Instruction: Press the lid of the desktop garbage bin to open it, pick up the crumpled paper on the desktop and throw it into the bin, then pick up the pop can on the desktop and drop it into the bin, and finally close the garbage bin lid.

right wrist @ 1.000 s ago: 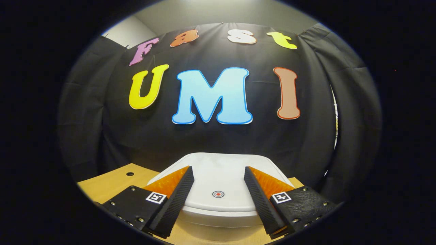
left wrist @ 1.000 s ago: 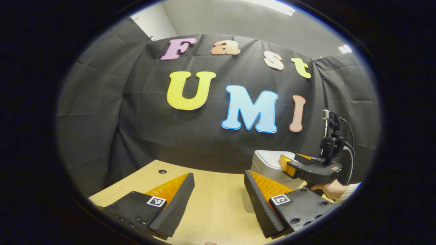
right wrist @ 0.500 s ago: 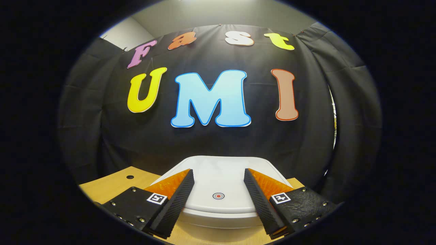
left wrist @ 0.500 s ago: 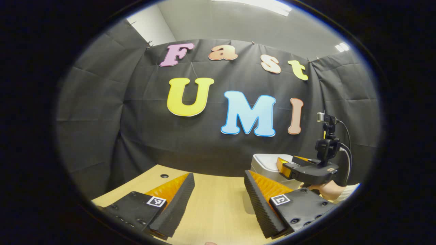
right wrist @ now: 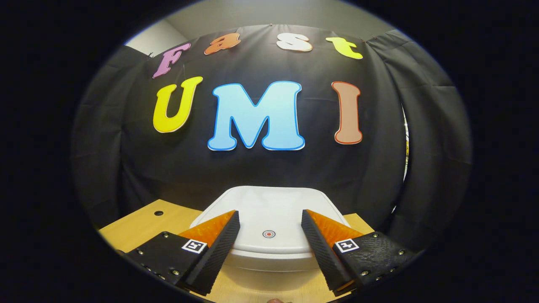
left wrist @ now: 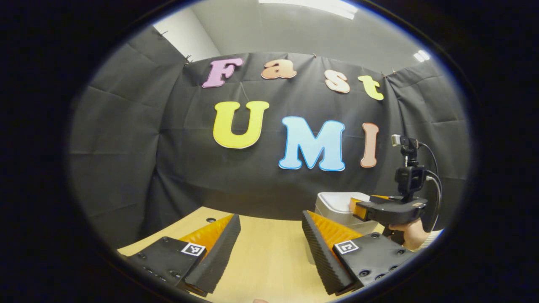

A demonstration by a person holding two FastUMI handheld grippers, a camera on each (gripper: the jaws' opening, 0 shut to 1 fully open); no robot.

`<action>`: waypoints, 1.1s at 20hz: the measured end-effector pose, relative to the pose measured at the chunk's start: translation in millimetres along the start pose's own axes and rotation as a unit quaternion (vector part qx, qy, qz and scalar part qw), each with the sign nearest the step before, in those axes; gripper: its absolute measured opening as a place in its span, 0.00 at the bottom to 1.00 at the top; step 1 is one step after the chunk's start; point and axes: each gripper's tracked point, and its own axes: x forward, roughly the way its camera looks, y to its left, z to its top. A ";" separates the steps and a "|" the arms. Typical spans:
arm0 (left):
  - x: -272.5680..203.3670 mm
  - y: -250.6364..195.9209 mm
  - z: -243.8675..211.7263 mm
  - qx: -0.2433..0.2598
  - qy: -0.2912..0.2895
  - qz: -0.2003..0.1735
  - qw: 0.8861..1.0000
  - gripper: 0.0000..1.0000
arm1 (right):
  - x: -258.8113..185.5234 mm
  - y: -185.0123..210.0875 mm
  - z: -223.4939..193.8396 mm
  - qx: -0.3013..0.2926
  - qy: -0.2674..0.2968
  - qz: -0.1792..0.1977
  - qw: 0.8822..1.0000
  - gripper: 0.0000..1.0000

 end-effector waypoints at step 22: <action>6.0 -50.7 -21.4 0.028 0.003 -0.042 0.999 0.96 | -159.9 -50.4 4.5 -0.009 -0.032 -0.033 0.999 0.95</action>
